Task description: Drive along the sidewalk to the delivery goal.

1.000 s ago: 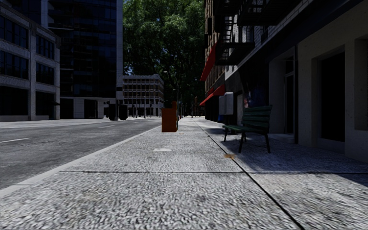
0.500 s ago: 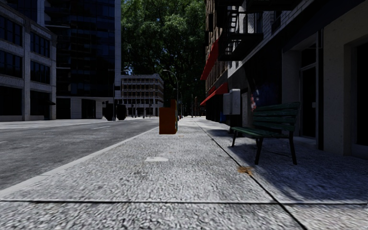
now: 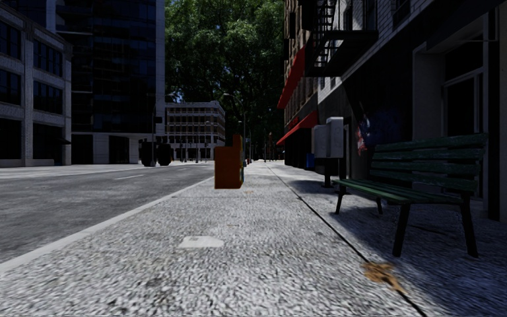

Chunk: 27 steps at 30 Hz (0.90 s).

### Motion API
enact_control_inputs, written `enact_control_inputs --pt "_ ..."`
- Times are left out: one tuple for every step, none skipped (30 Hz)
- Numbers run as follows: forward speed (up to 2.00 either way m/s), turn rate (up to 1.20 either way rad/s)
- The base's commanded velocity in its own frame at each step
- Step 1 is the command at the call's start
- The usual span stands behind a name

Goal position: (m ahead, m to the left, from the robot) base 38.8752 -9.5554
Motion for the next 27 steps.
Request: enact_control_inputs --pt "1.78 0.0" --pt "1.78 0.0" --pt "1.78 0.0" --pt "1.78 0.0" --pt "1.78 0.0" --pt "1.78 0.0" --pt "1.78 0.0" --pt "1.78 0.0" --pt "1.78 0.0" --pt "1.78 0.0" --pt "1.78 0.0" --pt "1.78 0.0" --pt "1.78 0.0" --pt "1.78 0.0" --pt "1.78 0.0" --pt "1.78 0.0" --pt "1.78 -0.01" --pt "1.78 -0.03" --pt "1.78 -0.03" --pt "1.78 -0.13" --pt "1.78 -0.18" --pt "1.78 -0.19" --pt "1.78 -0.19" --pt "1.78 -0.19" --pt "1.78 -0.19" --pt "1.78 -0.19" --pt "1.78 -0.11"
